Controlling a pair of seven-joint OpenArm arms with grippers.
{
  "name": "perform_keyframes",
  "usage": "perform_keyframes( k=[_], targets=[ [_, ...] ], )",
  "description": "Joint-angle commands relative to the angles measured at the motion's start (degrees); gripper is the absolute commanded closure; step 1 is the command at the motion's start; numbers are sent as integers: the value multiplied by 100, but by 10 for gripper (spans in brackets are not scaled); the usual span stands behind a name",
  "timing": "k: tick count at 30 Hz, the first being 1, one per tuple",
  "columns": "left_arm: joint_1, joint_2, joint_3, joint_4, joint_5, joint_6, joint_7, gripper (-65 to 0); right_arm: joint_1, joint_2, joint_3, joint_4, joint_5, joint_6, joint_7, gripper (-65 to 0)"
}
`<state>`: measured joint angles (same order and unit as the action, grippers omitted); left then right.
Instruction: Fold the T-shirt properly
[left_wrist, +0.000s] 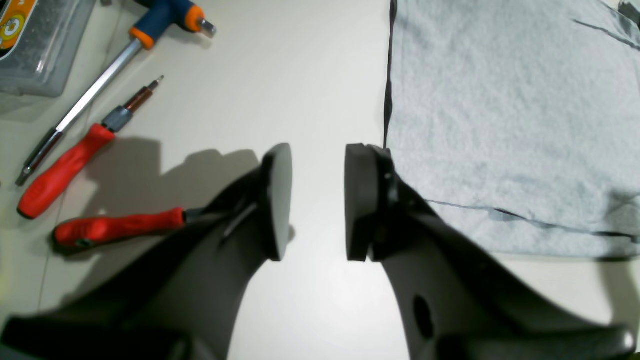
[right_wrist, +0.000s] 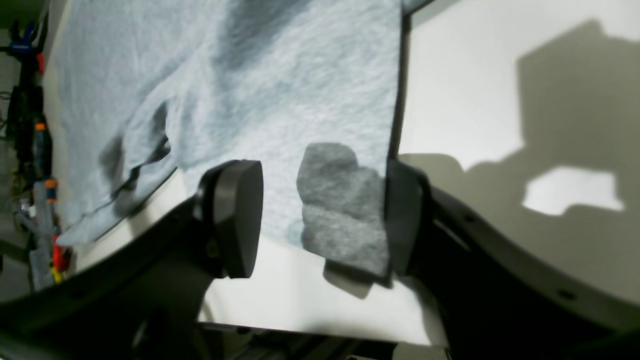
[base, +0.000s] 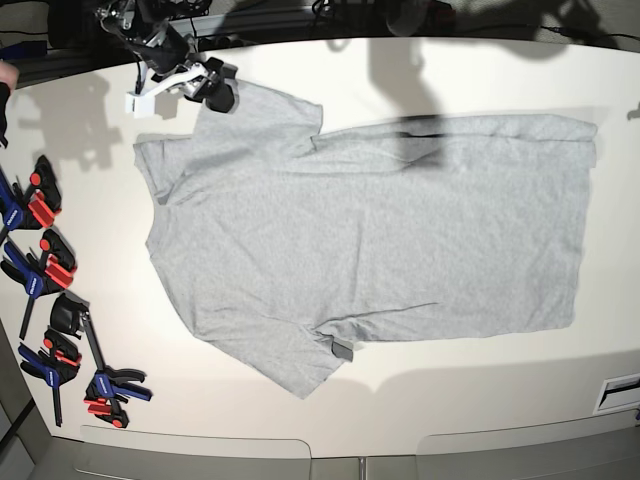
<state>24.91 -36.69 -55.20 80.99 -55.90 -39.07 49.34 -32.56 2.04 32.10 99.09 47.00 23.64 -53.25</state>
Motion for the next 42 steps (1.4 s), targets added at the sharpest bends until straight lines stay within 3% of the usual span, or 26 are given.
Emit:
perform_keyframes(
  k=[1,5,8,12,18,25,30,42],
  targets=[
    [2,-160,-63,85,-136,-13,-138,-166,-48,35,13,37,-24,17,-79,-335],
    [2,-160,-63,85,-136,-13,-138,-166,-44,35,13,42,186,48,-72,-152],
    [2,-157,-63,85,-136,-13,-138,-166,109,35,13,44,326,321,11,0],
    [2,-160,-63,85,-136,-13,-140,-166,691,35,2,44,494,529,11,0],
    [2,-160,-63,85,-136,-15,-140,-166,1606,35,-463,44,247,553,111,0],
    [2,-160,-63,85,-133,-13,-140,-166,2245,33,-1591,42,-1176,531,811,0],
    [0,-160,-63,85,-136,-15,-140,-166,2461,33,-2057,42,-2026,210,1373,0],
    [2,-160,-63,85,-136,-15,-142,-166,2830,33,-2164,42,-2203,94,1602,0]
  ],
)
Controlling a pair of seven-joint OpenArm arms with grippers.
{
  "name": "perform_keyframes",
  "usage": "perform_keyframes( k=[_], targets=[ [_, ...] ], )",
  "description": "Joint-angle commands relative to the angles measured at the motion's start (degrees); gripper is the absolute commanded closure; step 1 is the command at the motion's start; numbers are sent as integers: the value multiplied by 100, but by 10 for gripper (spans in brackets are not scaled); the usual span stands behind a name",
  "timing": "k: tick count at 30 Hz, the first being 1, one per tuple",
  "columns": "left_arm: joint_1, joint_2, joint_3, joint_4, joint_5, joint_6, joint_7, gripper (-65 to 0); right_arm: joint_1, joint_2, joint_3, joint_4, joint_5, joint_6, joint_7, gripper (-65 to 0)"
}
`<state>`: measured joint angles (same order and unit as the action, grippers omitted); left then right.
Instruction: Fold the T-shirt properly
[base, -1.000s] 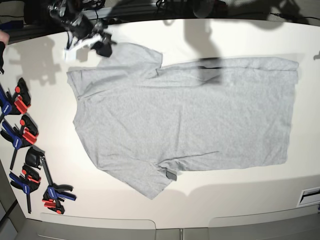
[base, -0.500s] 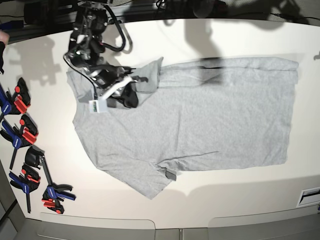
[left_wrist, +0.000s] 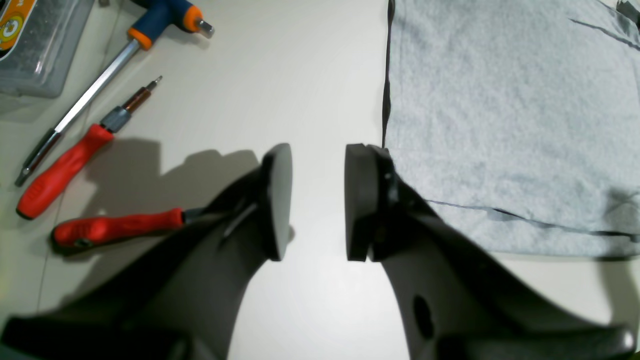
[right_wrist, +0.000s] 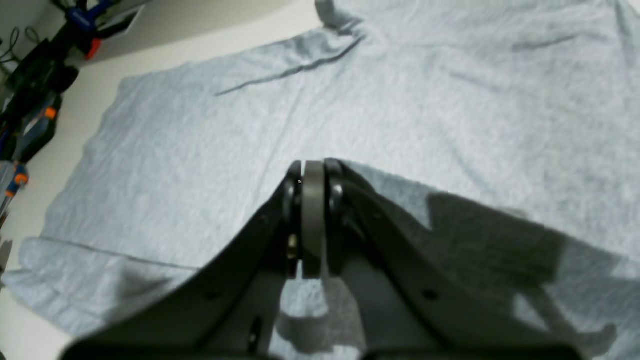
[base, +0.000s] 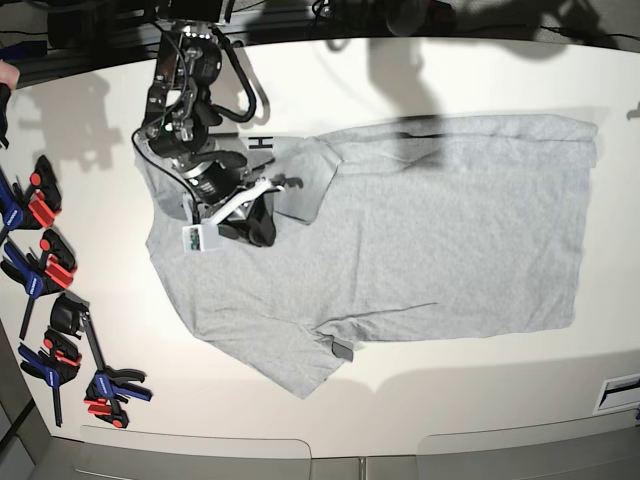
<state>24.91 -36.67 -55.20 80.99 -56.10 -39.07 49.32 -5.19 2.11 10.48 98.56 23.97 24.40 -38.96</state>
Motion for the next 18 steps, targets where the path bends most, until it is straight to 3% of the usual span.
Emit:
perform_keyframes(
  k=[1,4,7,9,14,18],
  targets=[
    [2,-162,-63,85,-116,-15,-138,-166,107,24,-2,94,55,15,168,0],
    [2,-162,-63,85,-114,-13,-138,-166,122,24,0,94,-2,13,170,0],
    [2,-162,-63,85,-116,-13,-138,-166,125,24,0,94,-2,-2,269,-202],
    [2,-162,-63,85,-116,-15,-136,-166,138,26,0,94,-2,-2,378,-291],
    [2,-160,-63,85,-120,-15,-116,-166,334,26,0,94,-2,0,402,-300],
    [4,-142,-59,85,-476,-26,116,-166,581,28,127,127,-2,0,17,-299]
  ],
)
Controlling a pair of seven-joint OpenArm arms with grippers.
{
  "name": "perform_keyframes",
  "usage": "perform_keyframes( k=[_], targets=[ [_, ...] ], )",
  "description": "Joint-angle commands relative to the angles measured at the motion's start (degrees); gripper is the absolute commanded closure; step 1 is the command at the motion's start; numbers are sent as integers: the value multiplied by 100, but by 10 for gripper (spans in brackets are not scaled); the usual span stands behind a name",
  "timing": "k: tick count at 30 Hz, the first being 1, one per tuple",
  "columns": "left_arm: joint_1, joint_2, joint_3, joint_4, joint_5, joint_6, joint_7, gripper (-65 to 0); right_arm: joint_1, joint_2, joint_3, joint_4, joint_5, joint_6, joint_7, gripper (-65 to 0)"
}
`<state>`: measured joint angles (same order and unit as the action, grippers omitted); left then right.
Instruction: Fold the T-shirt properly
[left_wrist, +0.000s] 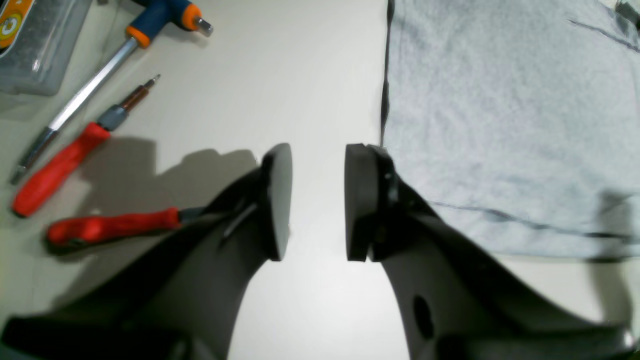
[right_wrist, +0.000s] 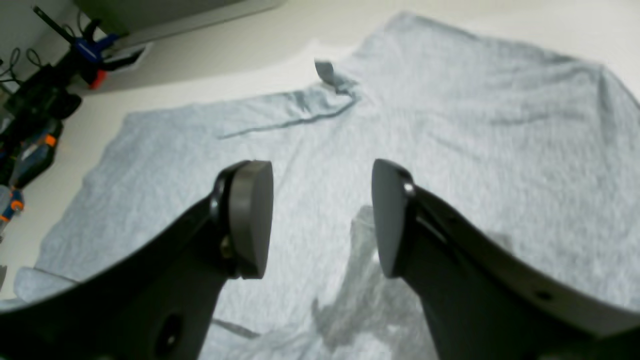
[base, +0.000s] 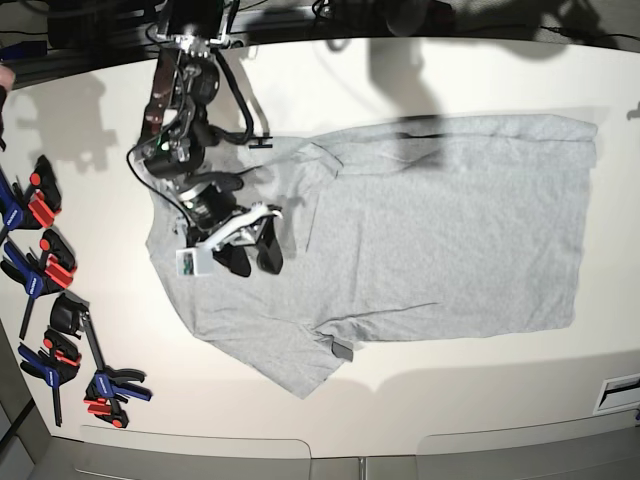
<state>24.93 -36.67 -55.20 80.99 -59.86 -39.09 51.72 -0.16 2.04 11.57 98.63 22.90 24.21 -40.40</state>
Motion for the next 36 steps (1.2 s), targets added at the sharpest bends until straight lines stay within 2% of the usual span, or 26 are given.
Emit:
perform_keyframes(
  k=[1,3,5,7,9,10,12,13,17,21,28,30,36],
  targets=[
    [0,-133,-35,85,-284,-91,17,-166,109,33,118,162,105,20,17,-299],
    [-2,-114,90,107,-527,-91,192,-166,98,33,407,319,105,20,-186,-292],
    [-2,-114,319,157,-516,-91,181,-166,70,35,787,496,107,22,-435,-255],
    [-4,-114,625,208,-490,-91,146,-162,-26,37,1211,645,116,24,-621,-167],
    [-48,-114,1012,229,-319,-91,85,-133,-208,70,1591,728,214,26,-640,-25],
    [-90,-114,1213,229,-195,-91,37,-102,-313,83,1755,737,319,31,-643,0],
    [-188,-103,1574,229,109,-91,-98,-12,-525,81,2020,737,509,155,-643,0],
    [-254,-74,1725,229,256,-91,-177,0,-640,85,2109,737,588,269,-640,0],
    [-581,155,2155,229,702,-91,-367,0,-1036,83,2170,732,540,352,-575,0],
    [-861,337,2688,229,1067,96,-420,0,-1161,105,2002,649,50,326,-407,0],
    [-981,496,3425,225,2608,1176,-981,0,-1110,387,1460,76,-708,7,-334,0],
    [-955,509,3456,225,2730,1283,-929,0,-1115,415,1342,-153,-774,-2,-411,0],
    [-584,505,3453,225,2728,1298,-682,0,-1445,527,1316,-284,-772,2,-540,0]
  ],
)
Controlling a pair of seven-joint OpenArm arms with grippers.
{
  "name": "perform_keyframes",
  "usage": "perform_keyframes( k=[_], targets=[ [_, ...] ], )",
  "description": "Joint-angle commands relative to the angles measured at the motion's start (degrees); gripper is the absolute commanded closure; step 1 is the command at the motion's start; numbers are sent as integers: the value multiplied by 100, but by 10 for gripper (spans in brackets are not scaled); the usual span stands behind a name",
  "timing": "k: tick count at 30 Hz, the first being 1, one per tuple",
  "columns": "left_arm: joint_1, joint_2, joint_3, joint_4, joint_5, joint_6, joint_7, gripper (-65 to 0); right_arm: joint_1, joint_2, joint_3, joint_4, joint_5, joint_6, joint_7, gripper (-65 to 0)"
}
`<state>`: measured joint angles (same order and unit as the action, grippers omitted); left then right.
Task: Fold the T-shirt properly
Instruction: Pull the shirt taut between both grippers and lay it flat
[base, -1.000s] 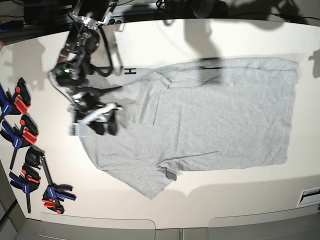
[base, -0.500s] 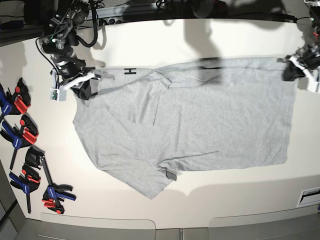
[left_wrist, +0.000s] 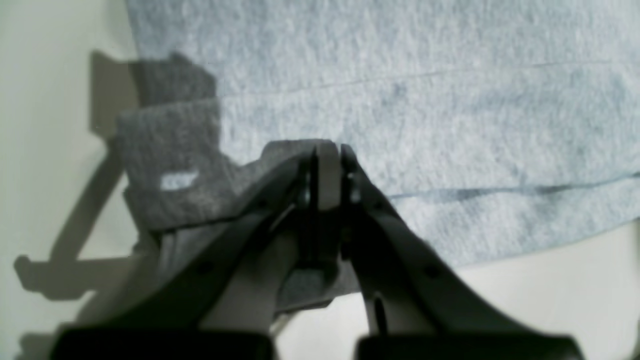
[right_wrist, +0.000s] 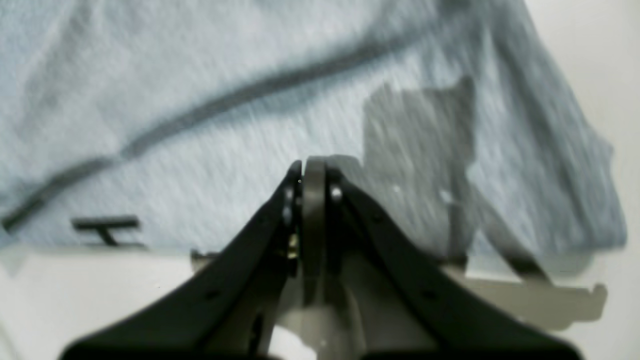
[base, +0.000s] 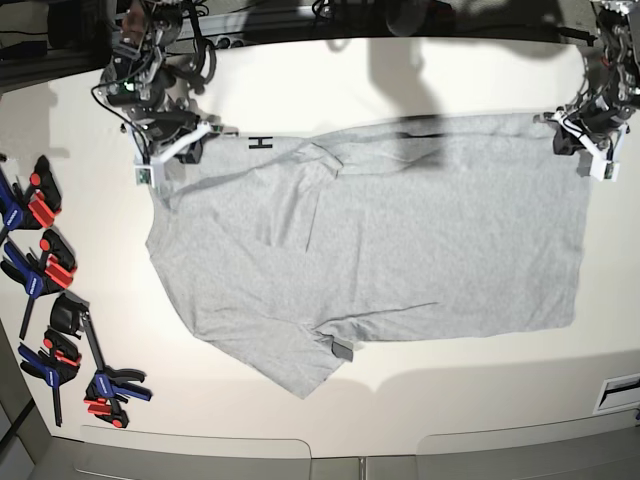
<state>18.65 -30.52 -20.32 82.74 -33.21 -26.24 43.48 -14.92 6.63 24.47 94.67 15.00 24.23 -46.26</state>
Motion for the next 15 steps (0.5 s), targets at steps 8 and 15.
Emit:
perform_keyframes(
  k=[8,15],
  targets=[
    [610,-105,-72,50,63,13,66,0,-540,354,326,111,295,4,-92,0],
    [1108,-105,-780,50,-258,11,107,0,-992,367,1025,122,1217,358,-385,0]
  ],
)
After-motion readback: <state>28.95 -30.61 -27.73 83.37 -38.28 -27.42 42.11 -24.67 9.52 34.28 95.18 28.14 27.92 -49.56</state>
